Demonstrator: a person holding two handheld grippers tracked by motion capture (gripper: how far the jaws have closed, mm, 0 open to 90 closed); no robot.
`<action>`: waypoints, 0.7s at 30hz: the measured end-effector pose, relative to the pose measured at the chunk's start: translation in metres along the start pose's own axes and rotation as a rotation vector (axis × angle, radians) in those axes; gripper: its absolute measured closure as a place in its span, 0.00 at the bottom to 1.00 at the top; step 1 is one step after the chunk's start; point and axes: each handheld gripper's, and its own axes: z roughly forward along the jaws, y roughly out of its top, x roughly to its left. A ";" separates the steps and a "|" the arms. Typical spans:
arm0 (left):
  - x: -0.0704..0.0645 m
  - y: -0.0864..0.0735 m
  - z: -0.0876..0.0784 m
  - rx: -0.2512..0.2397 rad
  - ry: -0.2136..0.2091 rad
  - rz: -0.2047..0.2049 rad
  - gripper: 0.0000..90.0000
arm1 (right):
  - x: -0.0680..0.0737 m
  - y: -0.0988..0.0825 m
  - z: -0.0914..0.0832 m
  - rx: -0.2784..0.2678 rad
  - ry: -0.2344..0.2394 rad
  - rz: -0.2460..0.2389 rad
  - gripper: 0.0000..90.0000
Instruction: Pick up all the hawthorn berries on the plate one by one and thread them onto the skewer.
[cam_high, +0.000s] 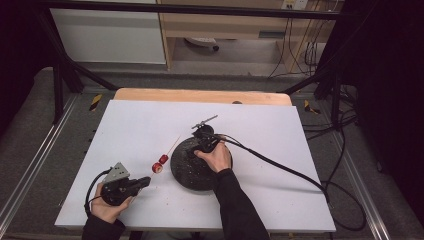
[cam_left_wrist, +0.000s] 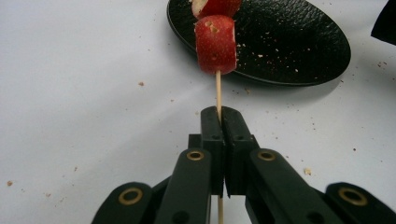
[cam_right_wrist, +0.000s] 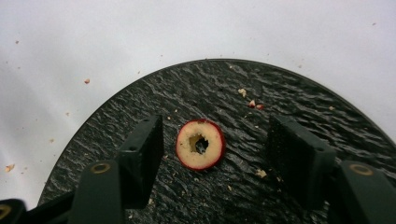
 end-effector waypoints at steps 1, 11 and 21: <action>0.000 0.000 0.000 0.000 0.000 0.000 0.98 | 0.000 0.000 0.001 0.010 0.003 -0.001 0.45; 0.000 0.000 0.000 -0.001 0.000 -0.002 0.98 | 0.000 -0.001 0.010 0.037 0.034 0.004 0.57; 0.000 0.000 0.000 0.000 -0.001 -0.003 0.98 | -0.002 -0.002 0.013 0.049 0.048 -0.002 0.68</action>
